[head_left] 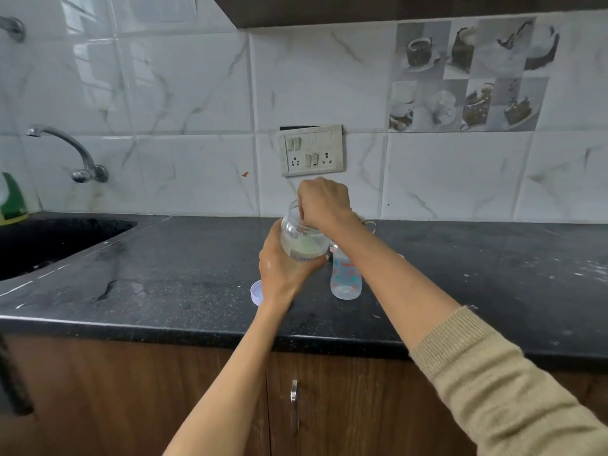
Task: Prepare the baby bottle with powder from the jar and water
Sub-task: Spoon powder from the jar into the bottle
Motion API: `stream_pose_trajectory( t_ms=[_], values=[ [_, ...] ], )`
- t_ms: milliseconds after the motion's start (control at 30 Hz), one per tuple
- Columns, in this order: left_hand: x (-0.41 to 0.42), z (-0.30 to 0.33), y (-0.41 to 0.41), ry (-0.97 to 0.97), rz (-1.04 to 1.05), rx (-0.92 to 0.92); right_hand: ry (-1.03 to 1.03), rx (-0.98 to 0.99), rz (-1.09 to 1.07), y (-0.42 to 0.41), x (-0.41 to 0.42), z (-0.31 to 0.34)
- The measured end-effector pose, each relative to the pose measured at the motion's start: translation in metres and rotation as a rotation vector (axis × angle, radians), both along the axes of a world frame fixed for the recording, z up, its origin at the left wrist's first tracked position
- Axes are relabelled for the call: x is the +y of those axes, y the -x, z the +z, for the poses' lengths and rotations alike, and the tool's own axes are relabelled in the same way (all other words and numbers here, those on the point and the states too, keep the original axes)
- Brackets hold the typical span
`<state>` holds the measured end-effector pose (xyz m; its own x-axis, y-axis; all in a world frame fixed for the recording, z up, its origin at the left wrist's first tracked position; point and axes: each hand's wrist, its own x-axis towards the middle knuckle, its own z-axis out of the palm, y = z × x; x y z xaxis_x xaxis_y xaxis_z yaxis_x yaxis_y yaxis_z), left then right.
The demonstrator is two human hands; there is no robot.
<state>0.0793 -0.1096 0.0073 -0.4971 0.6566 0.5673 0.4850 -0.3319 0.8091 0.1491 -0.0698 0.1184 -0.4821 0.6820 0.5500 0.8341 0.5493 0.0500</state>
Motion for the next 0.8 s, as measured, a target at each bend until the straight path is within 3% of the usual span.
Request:
stream_pose_trajectory(
  t_ms=[133, 467, 800],
  values=[
    [-0.005, -0.004, -0.003, -0.01, 0.02, 0.033, 0.071, -0.146, 0.063, 0.0, -0.007, 0.0],
    [-0.005, -0.007, -0.003, -0.035, 0.03, 0.067, 0.415, -0.239, 0.065, -0.003, 0.002, 0.009],
    [-0.002, -0.016, 0.003, -0.001, 0.05, 0.089, 0.788, 0.182, 0.146, -0.012, 0.021, 0.004]
  ],
)
